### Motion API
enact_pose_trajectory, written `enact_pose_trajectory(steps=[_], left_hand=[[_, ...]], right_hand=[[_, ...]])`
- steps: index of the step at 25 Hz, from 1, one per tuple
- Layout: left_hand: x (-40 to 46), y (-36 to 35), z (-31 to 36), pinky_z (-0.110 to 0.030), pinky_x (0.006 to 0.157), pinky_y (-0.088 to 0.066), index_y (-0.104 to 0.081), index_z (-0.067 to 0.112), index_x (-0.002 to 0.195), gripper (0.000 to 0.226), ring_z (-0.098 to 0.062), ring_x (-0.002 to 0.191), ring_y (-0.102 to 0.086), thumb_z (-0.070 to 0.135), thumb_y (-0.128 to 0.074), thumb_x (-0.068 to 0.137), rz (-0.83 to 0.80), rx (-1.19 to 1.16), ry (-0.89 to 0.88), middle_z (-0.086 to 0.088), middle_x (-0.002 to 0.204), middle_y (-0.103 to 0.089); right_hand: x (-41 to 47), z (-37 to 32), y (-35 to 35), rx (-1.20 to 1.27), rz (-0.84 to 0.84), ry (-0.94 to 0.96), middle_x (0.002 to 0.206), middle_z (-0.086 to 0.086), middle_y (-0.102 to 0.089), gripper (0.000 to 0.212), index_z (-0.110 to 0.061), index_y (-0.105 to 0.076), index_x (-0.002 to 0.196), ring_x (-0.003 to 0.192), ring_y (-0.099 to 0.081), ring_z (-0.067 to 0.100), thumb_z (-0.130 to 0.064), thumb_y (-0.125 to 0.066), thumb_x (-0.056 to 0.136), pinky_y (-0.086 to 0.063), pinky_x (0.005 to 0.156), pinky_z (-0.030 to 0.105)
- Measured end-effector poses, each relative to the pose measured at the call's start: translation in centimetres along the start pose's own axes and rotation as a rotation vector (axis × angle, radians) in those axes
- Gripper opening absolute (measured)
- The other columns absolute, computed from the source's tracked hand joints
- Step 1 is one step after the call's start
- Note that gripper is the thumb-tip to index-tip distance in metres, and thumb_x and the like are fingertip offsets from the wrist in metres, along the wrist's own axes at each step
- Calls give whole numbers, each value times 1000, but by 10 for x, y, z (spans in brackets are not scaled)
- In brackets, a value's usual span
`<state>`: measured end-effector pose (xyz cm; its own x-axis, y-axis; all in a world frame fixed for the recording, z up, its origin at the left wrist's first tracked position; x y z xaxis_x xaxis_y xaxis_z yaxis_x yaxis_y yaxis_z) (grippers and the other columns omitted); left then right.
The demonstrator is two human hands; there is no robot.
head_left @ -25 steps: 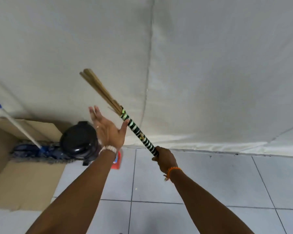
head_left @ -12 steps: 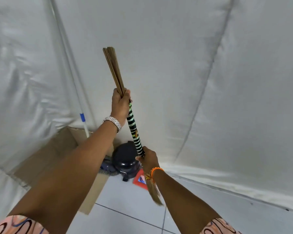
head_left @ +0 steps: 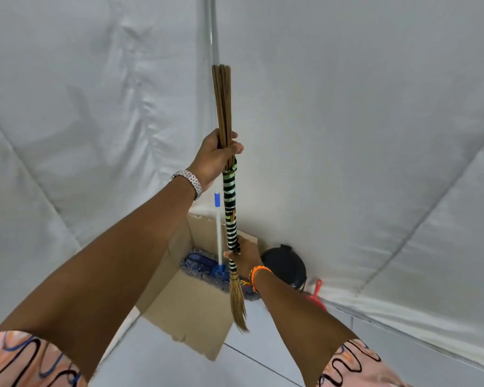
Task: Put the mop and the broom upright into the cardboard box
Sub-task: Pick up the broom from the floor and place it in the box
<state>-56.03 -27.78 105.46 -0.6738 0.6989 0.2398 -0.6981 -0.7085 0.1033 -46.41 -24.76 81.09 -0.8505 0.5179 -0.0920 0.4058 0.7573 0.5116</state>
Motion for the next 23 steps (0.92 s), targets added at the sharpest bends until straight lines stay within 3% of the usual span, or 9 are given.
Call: enact_pose_trajectory(steps=[3, 8, 11, 13, 16, 18, 20, 22, 23], left_hand=[[27, 49, -22, -37, 99, -52, -56, 15, 108, 17, -25, 100, -68, 10, -61, 93, 39, 18, 45, -6, 95, -69], [107, 122, -84, -43, 89, -59, -65, 17, 91, 12, -25, 91, -69, 28, -70, 87, -33, 280, 148, -5, 90, -68], [172, 177, -120, -42, 75, -64, -71, 16, 84, 28, -22, 83, -75, 42, -79, 76, -5, 471, 143, -3, 81, -75], [196, 206, -139, -39, 74, -63, -73, 14, 81, 35, -18, 74, -75, 47, -80, 74, 65, 539, 117, -1, 72, -75], [247, 251, -180, -37, 77, -61, -73, 13, 83, 34, -20, 76, -73, 47, -75, 79, 134, 612, 105, -1, 75, -74], [280, 271, -215, -38, 76, -60, -72, 13, 86, 33, -25, 81, -73, 45, -71, 81, 86, 736, 97, -4, 80, -75], [313, 288, -260, -43, 73, -62, -71, 9, 87, 32, -30, 81, -74, 41, -72, 81, 0, 756, 119, -9, 84, -77], [345, 302, -312, -45, 72, -63, -72, 7, 89, 28, -29, 79, -75, 34, -74, 80, -63, 707, 141, -11, 85, -78], [356, 309, -341, -45, 72, -63, -73, 8, 89, 25, -29, 79, -76, 31, -74, 81, -85, 695, 155, -11, 85, -78]], right_hand=[[43, -9, -43, -56, -2, -25, 113, 15, -69, 37, -6, -60, 116, 105, -63, 32, -15, -71, 82, -50, 91, 39], [145, -13, -114, -17, 25, -106, 111, 17, -69, 33, -4, -61, 113, 89, -55, 17, -10, -71, 83, -41, 76, 27], [231, -20, -160, 14, 37, -175, 114, 19, -69, 35, -2, -60, 116, 98, -62, 25, -7, -70, 83, -49, 86, 35], [268, -23, -176, 15, 53, -207, 116, 17, -68, 37, -4, -59, 120, 108, -62, 32, -8, -68, 84, -50, 90, 35], [332, -17, -214, 50, 81, -300, 111, 14, -69, 30, -6, -60, 116, 106, -63, 31, -5, -65, 85, -45, 75, 20], [371, -7, -235, 61, 108, -325, 102, 13, -70, 27, -7, -62, 110, 97, -65, 30, 1, -63, 84, -39, 57, 6], [408, 12, -256, 66, 128, -379, 98, 11, -69, 27, -7, -62, 110, 92, -64, 28, 3, -59, 85, -37, 48, 4], [449, 35, -280, 33, 109, -424, 105, 16, -69, 26, -5, -59, 113, 100, -63, 31, -2, -59, 88, -42, 60, 11], [470, 49, -290, 24, 93, -456, 108, 18, -67, 27, -3, -57, 115, 104, -62, 31, -5, -60, 88, -46, 73, 22]])
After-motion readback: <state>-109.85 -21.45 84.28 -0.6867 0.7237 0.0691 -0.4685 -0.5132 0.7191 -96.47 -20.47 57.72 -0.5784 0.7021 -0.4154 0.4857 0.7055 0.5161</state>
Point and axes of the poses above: each hand's wrist, its own x-axis towards the middle knuckle, its own y-axis out of the back of the hand, z = x × y, the point moved 8 cm from there along x, towards the middle knuckle
